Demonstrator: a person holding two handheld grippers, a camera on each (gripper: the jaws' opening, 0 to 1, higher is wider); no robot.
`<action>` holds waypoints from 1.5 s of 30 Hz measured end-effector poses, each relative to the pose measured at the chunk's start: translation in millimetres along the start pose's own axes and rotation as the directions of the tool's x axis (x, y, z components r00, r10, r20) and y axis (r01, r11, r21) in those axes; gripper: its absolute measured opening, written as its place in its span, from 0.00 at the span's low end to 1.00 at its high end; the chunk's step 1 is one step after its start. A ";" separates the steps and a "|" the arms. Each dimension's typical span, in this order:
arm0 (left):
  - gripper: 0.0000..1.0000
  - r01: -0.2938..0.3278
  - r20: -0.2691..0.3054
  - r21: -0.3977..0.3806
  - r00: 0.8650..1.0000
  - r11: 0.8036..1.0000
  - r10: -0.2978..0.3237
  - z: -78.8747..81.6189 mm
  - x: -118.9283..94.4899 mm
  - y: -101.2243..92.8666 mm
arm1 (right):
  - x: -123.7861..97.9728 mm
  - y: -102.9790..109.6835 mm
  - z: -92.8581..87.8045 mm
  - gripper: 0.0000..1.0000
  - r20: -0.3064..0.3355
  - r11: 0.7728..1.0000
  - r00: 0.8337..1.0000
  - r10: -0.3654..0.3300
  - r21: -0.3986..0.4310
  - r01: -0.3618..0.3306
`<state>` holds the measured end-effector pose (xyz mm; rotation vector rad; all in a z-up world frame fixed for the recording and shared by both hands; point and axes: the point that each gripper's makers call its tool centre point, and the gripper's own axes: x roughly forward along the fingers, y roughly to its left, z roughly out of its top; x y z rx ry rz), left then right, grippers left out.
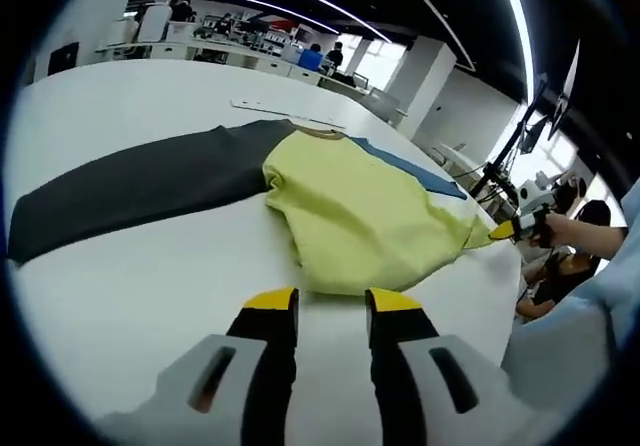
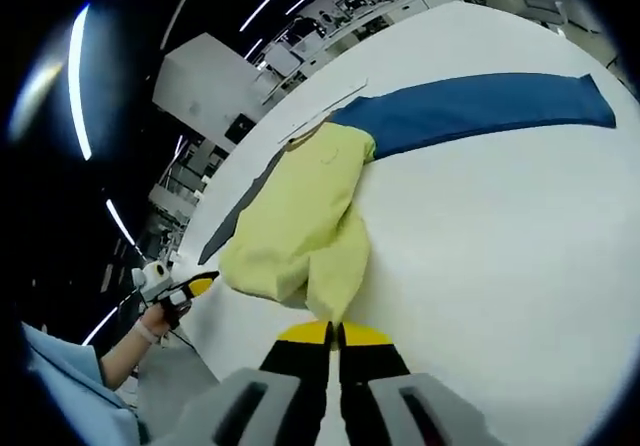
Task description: Fold the garment on the visible template until the final outline fits inside the template.
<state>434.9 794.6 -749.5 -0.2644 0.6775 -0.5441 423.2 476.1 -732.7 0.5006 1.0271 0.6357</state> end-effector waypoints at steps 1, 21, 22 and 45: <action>0.24 -0.001 -0.006 0.005 1.000 1.000 0.001 -0.3 1.2 0.9 | -0.2 0.0 0.3 0.00 0.001 1.000 1.000 0.002 0.003 -0.002; 0.00 0.047 0.056 -0.089 0.998 0.995 -0.042 23.0 0.4 -4.8 | -1.1 -5.5 2.2 0.00 0.008 1.000 1.000 -0.011 -0.001 0.011; 0.00 0.053 0.075 -0.087 0.996 0.995 -0.046 29.1 -0.6 -6.9 | -1.3 -5.5 2.9 0.00 0.010 1.000 1.000 -0.010 0.001 0.010; 0.00 0.104 0.214 0.030 0.971 0.994 -0.108 144.3 27.7 -28.5 | -6.8 -13.2 23.1 0.00 0.053 0.999 0.998 -0.031 -0.008 0.032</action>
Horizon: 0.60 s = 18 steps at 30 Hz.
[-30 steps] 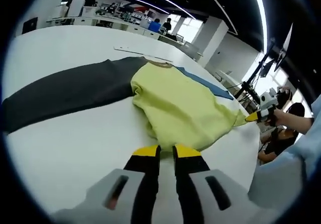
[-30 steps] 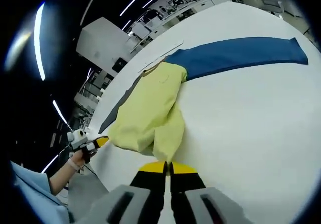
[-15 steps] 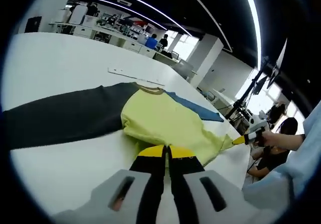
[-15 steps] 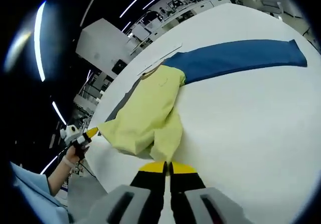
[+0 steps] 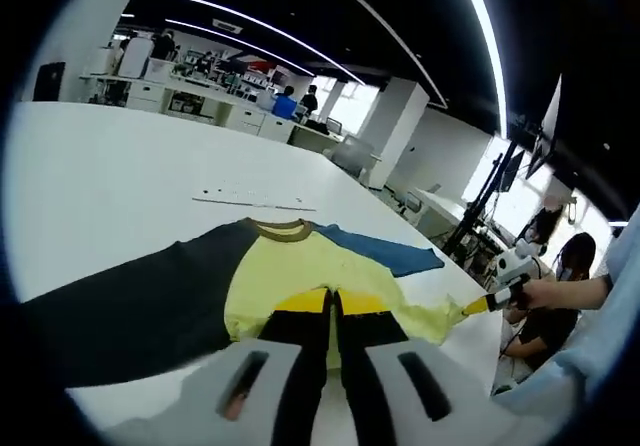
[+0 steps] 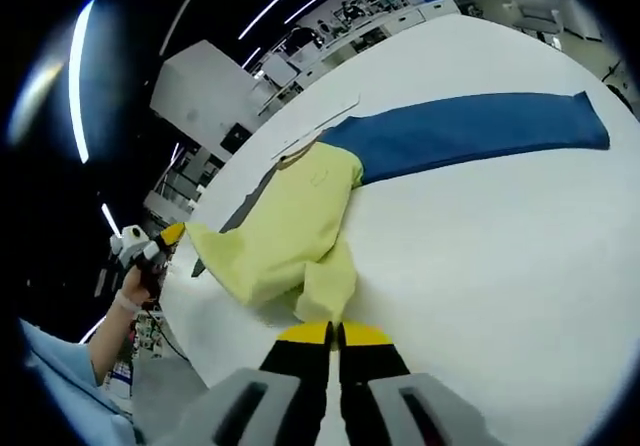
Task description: Fold the garment on the visible template until the final outline fits inside the template.
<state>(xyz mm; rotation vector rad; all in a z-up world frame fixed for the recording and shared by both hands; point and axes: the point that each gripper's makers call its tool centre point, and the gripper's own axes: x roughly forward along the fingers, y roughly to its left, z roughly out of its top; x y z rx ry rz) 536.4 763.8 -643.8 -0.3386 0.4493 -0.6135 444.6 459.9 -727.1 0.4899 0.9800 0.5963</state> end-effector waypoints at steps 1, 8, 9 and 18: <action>0.00 -0.002 0.001 0.004 1.000 1.000 0.002 2.4 4.2 1.8 | -0.1 -0.8 0.9 0.00 0.002 1.000 1.000 -0.002 0.000 0.002; 0.00 -0.011 -0.003 0.019 1.000 1.000 0.011 22.7 40.1 12.2 | -0.3 -8.6 9.6 0.00 0.022 1.000 1.000 -0.020 0.009 0.020; 0.00 -0.016 -0.004 0.023 1.000 1.000 0.016 24.9 43.9 13.8 | -0.3 -9.0 10.9 0.00 0.025 1.000 0.999 -0.021 0.009 0.021; 0.00 -0.068 -0.050 0.014 0.996 0.998 0.068 13.3 81.3 44.1 | 1.8 -14.8 18.3 0.00 0.031 0.999 0.999 -0.033 0.005 0.033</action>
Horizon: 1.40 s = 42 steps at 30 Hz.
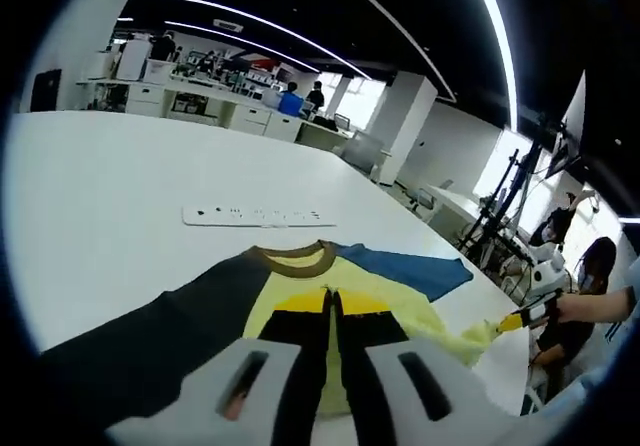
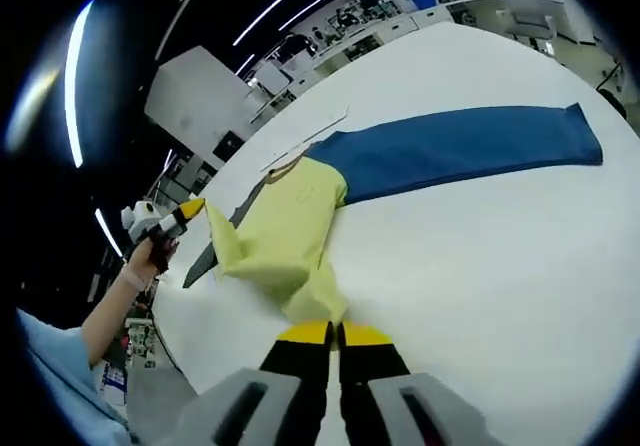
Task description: Fold the garment on the visible template until the final outline fits inside the template.
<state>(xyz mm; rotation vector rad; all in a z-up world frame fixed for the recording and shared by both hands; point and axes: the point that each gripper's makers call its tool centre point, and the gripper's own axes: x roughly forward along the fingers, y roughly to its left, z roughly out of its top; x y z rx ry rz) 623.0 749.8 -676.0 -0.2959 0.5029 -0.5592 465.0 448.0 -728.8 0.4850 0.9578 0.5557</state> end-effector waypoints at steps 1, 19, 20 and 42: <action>0.00 -0.018 -0.006 -0.009 1.000 1.000 0.018 -3.2 4.5 5.6 | 0.3 -1.0 0.4 0.00 0.002 1.000 1.000 -0.003 0.001 0.003; 0.00 -0.113 -0.126 -0.012 0.986 0.994 0.110 -53.0 42.3 25.0 | 2.9 -7.1 -8.5 0.00 -0.002 1.000 1.000 -0.012 0.021 0.012; 0.00 -0.112 -0.133 -0.009 0.985 0.994 0.110 -54.6 42.3 25.0 | 2.8 -7.2 -8.6 0.00 -0.002 1.000 1.000 -0.012 0.021 0.012; 0.53 0.003 -0.123 0.080 0.992 0.997 0.006 -40.7 14.5 -7.9 | 1.3 -3.3 -12.3 0.00 -0.004 1.000 1.000 -0.005 0.021 0.005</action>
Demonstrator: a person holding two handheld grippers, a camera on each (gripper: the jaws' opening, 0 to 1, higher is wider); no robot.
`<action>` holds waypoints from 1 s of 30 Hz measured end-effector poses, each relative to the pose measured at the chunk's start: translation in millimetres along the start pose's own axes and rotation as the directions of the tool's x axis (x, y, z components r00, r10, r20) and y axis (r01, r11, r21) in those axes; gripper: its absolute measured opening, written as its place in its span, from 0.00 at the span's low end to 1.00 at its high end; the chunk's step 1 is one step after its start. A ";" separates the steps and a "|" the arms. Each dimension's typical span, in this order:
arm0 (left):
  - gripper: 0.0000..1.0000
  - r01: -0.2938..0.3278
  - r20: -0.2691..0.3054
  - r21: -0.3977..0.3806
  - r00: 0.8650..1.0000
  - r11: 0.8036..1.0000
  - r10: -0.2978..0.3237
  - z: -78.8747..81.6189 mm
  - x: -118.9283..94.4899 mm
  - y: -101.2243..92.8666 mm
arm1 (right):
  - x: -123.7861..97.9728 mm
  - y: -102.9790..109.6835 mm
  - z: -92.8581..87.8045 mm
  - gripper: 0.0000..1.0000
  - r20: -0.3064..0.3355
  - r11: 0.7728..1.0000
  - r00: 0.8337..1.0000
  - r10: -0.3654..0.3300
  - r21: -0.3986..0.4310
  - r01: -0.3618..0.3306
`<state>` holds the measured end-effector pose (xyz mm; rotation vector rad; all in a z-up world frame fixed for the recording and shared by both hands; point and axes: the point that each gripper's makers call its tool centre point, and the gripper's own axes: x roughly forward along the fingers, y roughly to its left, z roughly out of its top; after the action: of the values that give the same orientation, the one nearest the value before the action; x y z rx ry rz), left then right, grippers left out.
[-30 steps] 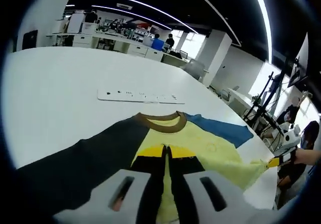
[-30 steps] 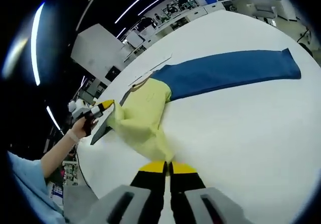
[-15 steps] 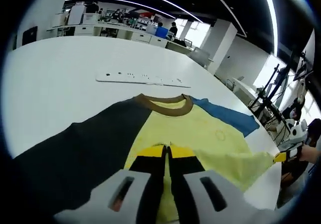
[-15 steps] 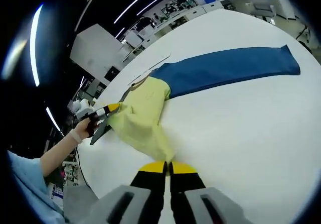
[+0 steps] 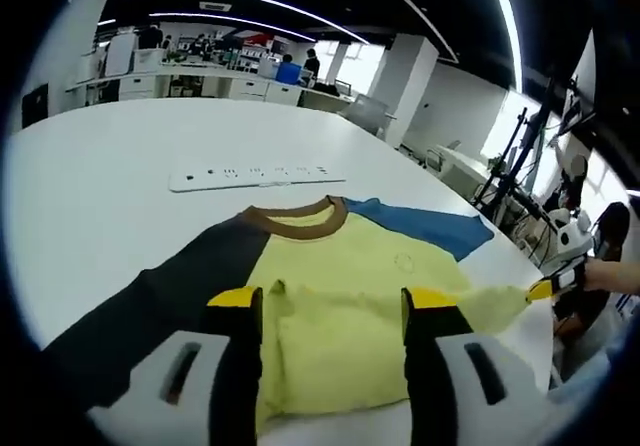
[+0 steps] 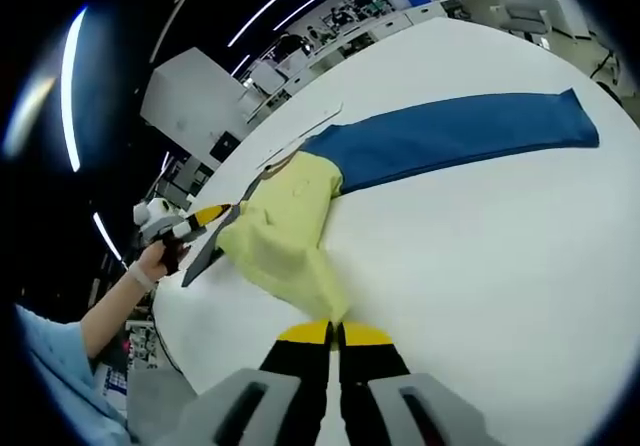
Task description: Fold the garment on the visible template until the final outline fits inside the template.
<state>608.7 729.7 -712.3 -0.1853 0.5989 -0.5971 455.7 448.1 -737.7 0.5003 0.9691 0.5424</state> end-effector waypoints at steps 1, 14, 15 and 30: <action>0.53 0.003 0.001 0.000 1.000 1.000 -0.003 0.0 -1.7 -1.1 | 0.0 0.2 0.1 0.00 0.001 1.000 1.000 0.001 0.002 -0.001; 0.44 0.062 -0.006 -0.113 0.998 0.992 -0.063 -21.0 -33.3 -16.2 | -0.5 1.9 -1.6 0.00 -0.001 1.000 1.000 0.007 0.000 -0.007; 0.44 0.056 -0.009 -0.120 0.998 0.991 -0.057 -24.4 -34.4 -14.0 | -0.3 2.1 -1.8 0.00 -0.001 1.000 1.000 0.008 -0.001 -0.008; 0.29 -0.027 -0.051 -0.202 0.999 0.979 0.017 -50.7 -38.3 13.0 | 0.5 -0.4 -6.6 0.00 -0.012 1.000 1.000 0.010 0.008 -0.010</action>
<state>560.1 762.7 -739.8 -0.3564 0.7087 -0.5201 450.2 449.0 -741.4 0.5100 0.9808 0.5512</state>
